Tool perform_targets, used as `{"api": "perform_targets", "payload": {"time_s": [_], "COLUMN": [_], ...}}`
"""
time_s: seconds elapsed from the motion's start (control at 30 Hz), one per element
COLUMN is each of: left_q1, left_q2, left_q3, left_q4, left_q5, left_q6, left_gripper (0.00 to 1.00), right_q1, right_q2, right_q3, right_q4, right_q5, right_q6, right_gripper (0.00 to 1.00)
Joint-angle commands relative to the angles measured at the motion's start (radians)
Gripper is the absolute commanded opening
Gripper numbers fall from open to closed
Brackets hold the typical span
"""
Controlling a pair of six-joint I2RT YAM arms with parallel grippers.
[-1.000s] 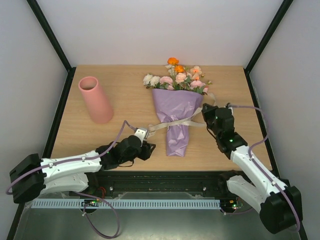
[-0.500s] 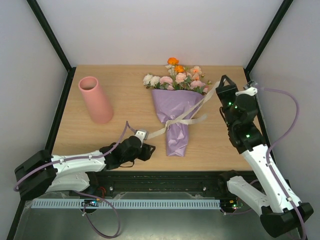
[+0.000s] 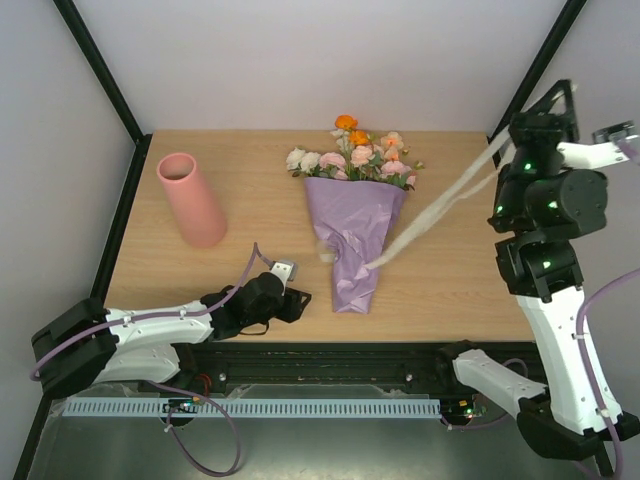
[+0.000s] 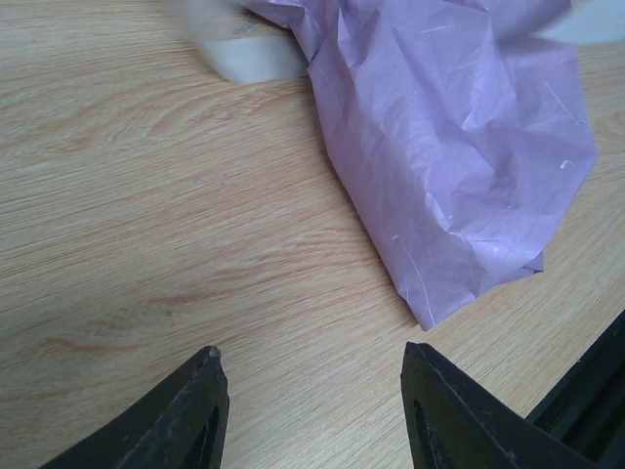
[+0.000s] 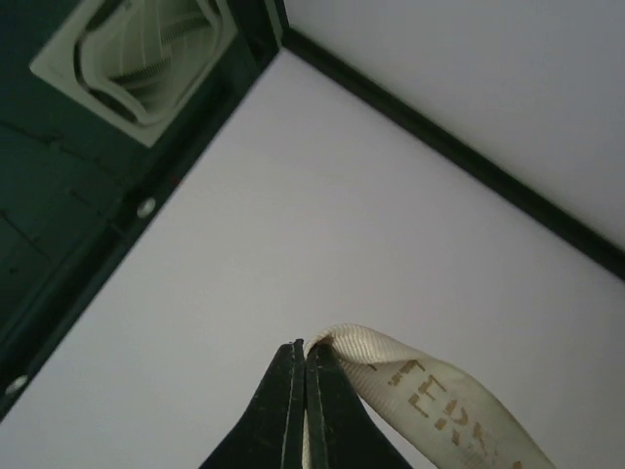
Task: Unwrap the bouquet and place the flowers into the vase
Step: Place the ribbon at the center of the board.
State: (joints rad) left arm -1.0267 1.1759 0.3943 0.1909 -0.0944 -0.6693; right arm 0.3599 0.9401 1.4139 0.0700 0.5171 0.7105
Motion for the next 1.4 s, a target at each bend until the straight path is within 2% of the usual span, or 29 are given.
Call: {"api": "perform_targets", "payload": {"time_s": [0.0, 0.07, 0.37, 0.47, 0.53, 0.63, 0.73, 0.87, 1.03, 1.2, 1.37], "left_q1": [0.004, 0.004, 0.004, 0.004, 0.004, 0.004, 0.004, 0.004, 0.004, 0.004, 0.004], "left_q2": [0.005, 0.004, -0.008, -0.014, -0.016, -0.02, -0.031, -0.064, -0.113, -0.169, -0.209], "left_q3": [-0.003, -0.004, 0.003, 0.005, 0.004, 0.005, 0.002, 0.003, 0.048, 0.134, 0.228], "left_q4": [0.01, 0.004, -0.017, -0.019, -0.021, -0.024, -0.037, -0.069, -0.174, -0.286, -0.433], "left_q5": [-0.002, -0.01, -0.04, -0.044, -0.046, -0.045, -0.045, -0.058, -0.106, -0.141, -0.198], "left_q6": [0.009, 0.013, 0.019, 0.022, 0.023, 0.023, 0.022, 0.022, 0.04, 0.077, 0.124], "left_gripper": [0.73, 0.73, 0.74, 0.73, 0.73, 0.73, 0.73, 0.73, 0.73, 0.74, 0.76], "right_q1": [-0.004, -0.003, -0.004, -0.003, -0.004, -0.004, -0.004, -0.036, -0.133, -0.142, -0.141], "right_q2": [0.079, 0.122, 0.36, 0.446, 0.464, 0.476, 0.51, 0.597, 0.607, 0.479, 0.304], "right_q3": [0.156, 0.262, 0.619, 0.738, 0.739, 0.685, 0.611, 0.613, 0.531, 0.262, -0.1], "right_q4": [0.099, 0.104, 0.299, 0.306, 0.312, 0.314, 0.387, 0.427, 0.336, 0.256, 0.174], "right_q5": [0.166, 0.226, 0.32, 0.331, 0.33, 0.323, 0.333, 0.376, 0.372, 0.389, 0.379], "right_q6": [-0.211, -0.28, -0.683, -0.754, -0.763, -0.756, -0.809, -0.886, -0.748, -0.605, -0.384], "right_gripper": [0.01, 0.01, 0.01, 0.01, 0.01, 0.01, 0.01, 0.01, 0.01, 0.01, 0.01]}}
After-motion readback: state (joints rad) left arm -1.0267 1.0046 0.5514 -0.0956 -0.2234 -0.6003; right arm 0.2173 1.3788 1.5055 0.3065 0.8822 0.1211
